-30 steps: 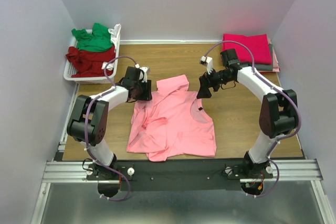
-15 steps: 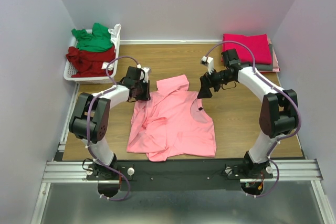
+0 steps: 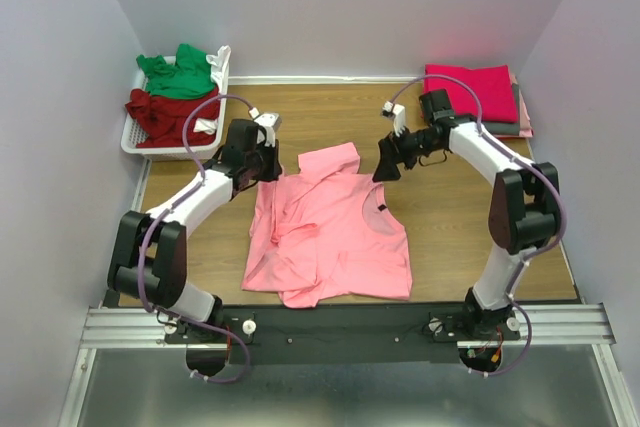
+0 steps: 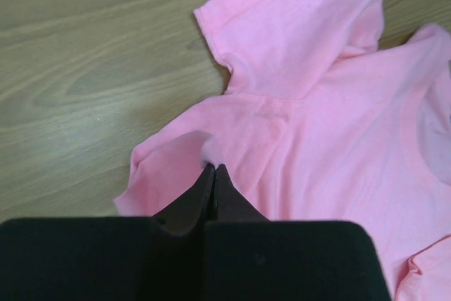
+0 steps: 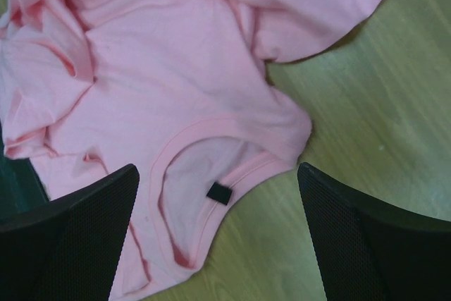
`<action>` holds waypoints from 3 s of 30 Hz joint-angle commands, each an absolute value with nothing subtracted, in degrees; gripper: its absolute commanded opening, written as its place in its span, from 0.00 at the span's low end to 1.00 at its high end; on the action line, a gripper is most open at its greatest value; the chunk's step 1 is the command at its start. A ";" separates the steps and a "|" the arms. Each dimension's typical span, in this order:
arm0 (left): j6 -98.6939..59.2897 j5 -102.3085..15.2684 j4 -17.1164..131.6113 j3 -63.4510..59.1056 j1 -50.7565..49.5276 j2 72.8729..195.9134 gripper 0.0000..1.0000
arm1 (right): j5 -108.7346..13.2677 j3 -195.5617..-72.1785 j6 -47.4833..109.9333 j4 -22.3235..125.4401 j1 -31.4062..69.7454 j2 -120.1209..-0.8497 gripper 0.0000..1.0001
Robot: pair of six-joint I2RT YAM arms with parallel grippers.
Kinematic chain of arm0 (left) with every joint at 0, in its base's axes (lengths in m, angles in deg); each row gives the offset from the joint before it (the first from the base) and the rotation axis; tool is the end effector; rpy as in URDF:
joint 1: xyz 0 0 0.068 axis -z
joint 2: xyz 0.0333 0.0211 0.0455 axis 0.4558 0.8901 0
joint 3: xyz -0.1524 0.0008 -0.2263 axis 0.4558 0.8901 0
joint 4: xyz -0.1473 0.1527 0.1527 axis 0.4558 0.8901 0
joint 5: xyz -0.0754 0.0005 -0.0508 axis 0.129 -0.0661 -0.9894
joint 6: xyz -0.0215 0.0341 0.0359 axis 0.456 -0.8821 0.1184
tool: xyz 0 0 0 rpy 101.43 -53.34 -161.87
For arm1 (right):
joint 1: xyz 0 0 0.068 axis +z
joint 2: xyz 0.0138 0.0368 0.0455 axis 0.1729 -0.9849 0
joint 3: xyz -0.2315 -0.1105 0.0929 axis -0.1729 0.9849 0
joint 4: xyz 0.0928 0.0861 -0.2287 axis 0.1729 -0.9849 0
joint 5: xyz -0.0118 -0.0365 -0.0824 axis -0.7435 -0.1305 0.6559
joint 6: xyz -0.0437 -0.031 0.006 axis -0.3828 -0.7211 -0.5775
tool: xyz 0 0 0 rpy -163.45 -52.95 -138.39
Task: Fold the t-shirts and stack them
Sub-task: Flatten the tshirt out
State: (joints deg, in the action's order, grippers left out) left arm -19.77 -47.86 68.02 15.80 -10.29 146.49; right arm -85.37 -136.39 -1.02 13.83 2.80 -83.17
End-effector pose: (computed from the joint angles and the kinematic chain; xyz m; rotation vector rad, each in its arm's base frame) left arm 0.3107 -0.1020 0.2201 0.2228 2.3243 -0.5039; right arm 0.3584 0.1070 0.2291 -1.0250 2.2382 0.9532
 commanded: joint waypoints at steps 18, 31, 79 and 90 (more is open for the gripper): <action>-22.05 -41.85 66.21 21.39 -11.03 135.63 0.00 | -80.34 -173.19 21.68 22.18 5.69 -118.00 0.78; -22.14 -41.94 65.59 21.83 -11.47 134.05 0.00 | -76.22 -173.64 22.39 22.27 8.06 -121.35 0.52; -18.19 -49.93 55.93 4.52 -12.17 101.18 0.00 | -60.75 -172.04 -8.81 10.32 9.29 -60.09 0.00; -15.64 -55.03 52.41 -3.91 -12.17 94.85 0.00 | -55.65 -194.81 -9.17 7.94 9.29 -54.99 0.00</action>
